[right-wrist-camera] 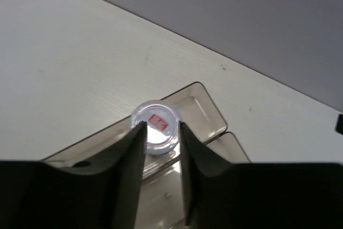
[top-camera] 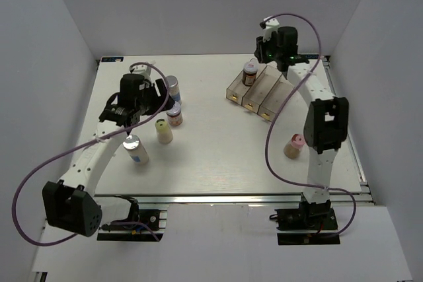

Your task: Organize the condiment bottles

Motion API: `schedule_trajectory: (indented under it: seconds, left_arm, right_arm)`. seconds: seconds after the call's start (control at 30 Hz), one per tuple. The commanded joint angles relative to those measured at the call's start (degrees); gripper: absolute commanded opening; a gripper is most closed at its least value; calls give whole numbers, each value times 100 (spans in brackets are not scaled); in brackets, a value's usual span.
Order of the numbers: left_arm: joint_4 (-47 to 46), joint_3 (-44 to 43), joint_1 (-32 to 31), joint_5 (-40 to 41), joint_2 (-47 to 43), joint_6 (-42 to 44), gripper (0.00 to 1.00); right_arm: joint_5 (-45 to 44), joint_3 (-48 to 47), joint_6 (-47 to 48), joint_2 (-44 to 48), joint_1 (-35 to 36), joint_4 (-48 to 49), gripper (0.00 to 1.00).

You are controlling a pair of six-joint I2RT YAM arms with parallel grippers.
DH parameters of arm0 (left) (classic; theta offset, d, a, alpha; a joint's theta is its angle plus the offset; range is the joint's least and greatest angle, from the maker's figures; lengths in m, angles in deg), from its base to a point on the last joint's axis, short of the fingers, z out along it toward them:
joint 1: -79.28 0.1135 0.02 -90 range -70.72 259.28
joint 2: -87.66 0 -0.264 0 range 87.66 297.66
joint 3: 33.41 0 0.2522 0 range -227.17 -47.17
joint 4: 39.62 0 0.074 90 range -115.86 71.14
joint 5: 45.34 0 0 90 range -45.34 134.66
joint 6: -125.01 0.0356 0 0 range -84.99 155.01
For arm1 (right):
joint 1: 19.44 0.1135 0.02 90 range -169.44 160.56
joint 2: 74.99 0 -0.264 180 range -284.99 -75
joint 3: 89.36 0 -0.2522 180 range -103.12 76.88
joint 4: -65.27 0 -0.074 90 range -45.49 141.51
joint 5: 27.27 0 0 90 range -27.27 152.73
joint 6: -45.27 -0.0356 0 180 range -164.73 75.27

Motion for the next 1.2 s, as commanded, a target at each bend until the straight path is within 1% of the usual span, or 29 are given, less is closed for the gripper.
schedule_trajectory:
  seconds: [0.0, 0.03, 0.07, 0.1, 0.13, 0.17, 0.23, 0.27, 0.43, 0.63, 1.0, 1.17]
  left_arm:
    - [40, -440, -96, 828, 352, 443, 77]
    - [75, -519, -114, 907, 485, 531, 73]
    - [154, -676, -149, 1056, 625, 671, 66]
    - [198, -756, -202, 1118, 896, 734, 65]
    - [251, -835, -237, 1180, 1047, 795, 66]
    - [338, -975, -290, 1259, 1188, 900, 71]
    - [427, -1108, -360, 1364, 1557, 989, 79]
    - [505, -1213, -421, 1391, 1663, 1067, 84]
    - [673, -1311, -457, 1330, 2181, 1147, 90]
    - [340, -1196, -466, 1154, 2585, 1305, 92]
    - [155, -1372, -466, 996, 3078, 1499, 92]
    - [93, -1328, -466, 1066, 3131, 1490, 86]
  right_arm:
    - [1454, 665, 161, 1420, -229, 46, 31]
    - [2014, 931, 197, 1643, -247, 90, 14]
    - [2246, 1212, 250, 1880, -247, 125, 12]
    - [2475, 1711, 294, 2282, -247, 143, 14]
    - [2895, 1934, 329, 2460, -247, 143, 40]
    - [3082, 2136, 329, 2619, -238, 117, 56]
    - [3355, 2646, 277, 3032, -238, 47, 76]
    - [3365, 2787, 216, 3268, -238, 29, 79]
    - [3225, 3604, 206, 3806, -238, 11, 80]
    - [3180, 4150, 101, 4211, -238, -50, 81]
    - [3145, 4379, -136, 4378, -238, -156, 81]
    - [3145, 4467, -172, 4457, -238, -182, 81]
